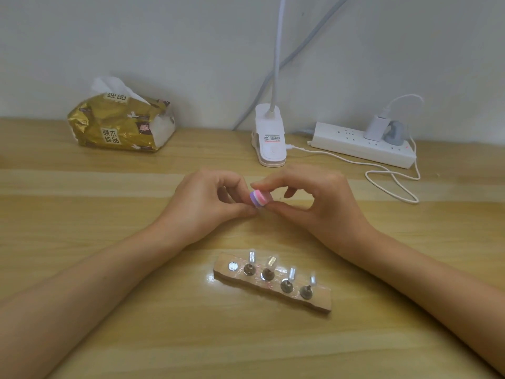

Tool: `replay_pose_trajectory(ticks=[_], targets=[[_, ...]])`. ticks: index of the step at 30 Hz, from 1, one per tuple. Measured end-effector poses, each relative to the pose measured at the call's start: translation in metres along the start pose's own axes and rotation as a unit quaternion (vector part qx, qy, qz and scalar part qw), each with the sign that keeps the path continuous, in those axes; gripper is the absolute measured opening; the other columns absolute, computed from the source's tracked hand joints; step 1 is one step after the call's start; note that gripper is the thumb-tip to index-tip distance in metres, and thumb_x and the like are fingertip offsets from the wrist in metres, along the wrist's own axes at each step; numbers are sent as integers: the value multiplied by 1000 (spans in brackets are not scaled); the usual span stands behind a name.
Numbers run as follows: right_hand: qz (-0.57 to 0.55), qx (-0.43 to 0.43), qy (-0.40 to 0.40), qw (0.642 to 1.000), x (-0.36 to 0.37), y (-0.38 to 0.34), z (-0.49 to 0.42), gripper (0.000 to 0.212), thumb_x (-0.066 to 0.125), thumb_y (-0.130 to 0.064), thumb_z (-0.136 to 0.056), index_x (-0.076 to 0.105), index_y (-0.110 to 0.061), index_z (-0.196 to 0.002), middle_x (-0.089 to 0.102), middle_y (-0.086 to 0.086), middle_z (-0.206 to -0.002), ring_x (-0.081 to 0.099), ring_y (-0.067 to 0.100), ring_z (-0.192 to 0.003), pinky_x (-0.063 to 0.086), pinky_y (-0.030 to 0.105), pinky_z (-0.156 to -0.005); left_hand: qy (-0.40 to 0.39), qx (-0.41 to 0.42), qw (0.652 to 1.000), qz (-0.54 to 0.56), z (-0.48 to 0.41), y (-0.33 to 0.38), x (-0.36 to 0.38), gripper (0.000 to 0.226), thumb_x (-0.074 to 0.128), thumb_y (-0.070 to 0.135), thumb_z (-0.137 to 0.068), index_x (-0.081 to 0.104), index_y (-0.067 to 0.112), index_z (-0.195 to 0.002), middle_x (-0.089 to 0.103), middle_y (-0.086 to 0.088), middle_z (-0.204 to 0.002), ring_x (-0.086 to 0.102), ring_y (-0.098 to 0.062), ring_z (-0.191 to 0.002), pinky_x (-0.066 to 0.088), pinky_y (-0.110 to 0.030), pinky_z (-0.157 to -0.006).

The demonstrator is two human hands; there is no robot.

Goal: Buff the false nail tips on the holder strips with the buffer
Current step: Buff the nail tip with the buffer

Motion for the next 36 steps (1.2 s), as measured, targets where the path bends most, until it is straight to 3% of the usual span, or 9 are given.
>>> replay_pose_trajectory(ticks=[8,11,13,17,22,26,29,33,36], targets=[[-79,83,29,993,-17,13,6,13,76,-15,-88,77,-11,-100,75,-8,-96,71,6,-89,55,40,-76,-8,31,999,-9,3,6,-2,16,82,18,-75,77,33,-75,64,29,-62,57,1,-57,41,-13,-60],[-78,84,20,993,-16,12,9,15,76,-16,-87,76,-10,-101,75,-6,-97,71,8,-89,55,41,-75,-37,28,999,-4,3,7,1,15,81,20,-77,77,35,-77,72,20,-91,64,-14,-83,50,-34,-85],[-71,76,8,995,-13,9,10,15,75,-16,-88,76,-10,-101,74,-5,-96,70,8,-89,55,40,-74,-48,30,998,-5,4,9,2,16,80,20,-77,77,36,-77,71,14,-94,63,-13,-84,49,-42,-90],[-56,38,7,998,-11,0,6,14,75,-12,-89,76,-9,-102,71,2,-96,68,10,-90,55,36,-74,-47,31,998,12,4,10,0,17,80,16,-77,78,33,-77,74,10,-82,60,-6,-67,53,-40,-83],[-32,9,-5,999,-4,-8,6,21,75,-10,-89,72,-9,-109,71,0,-94,68,8,-88,55,30,-76,-33,34,999,17,2,9,0,17,83,14,-74,79,30,-77,73,11,-72,66,-12,-70,52,-31,-76],[-29,9,-13,999,-1,-8,5,8,74,-12,-91,71,-9,-97,71,-2,-92,67,11,-88,54,32,-75,-26,27,999,19,0,6,-2,24,85,13,-72,74,34,-71,69,14,-64,57,-2,-61,44,-25,-64],[-34,32,-20,999,-1,-3,4,6,75,-11,-90,70,-8,-92,71,-4,-91,66,10,-87,53,34,-75,-27,20,999,15,-1,3,-1,19,85,16,-72,74,31,-69,69,6,-65,53,-2,-59,42,-27,-66],[1,-27,-18,999,0,-11,6,6,76,-9,-88,71,-8,-91,71,1,-91,65,16,-85,53,31,-73,-30,19,999,14,-1,2,0,16,85,24,-73,73,33,-68,68,-5,-65,51,-11,-61,42,-33,-70],[-22,21,-22,999,-2,-1,6,6,76,-12,-89,71,-8,-91,71,-3,-91,66,11,-86,53,35,-74,-28,18,999,10,-2,0,0,16,85,22,-73,73,32,-68,63,-3,-59,48,-12,-59,39,-32,-69]])
Point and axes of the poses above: each hand's wrist, its own z-axis away from the middle knuckle, its own x-axis out of the palm, y = z × x, the point moved 8 cm from there along -z, towards the middle knuckle
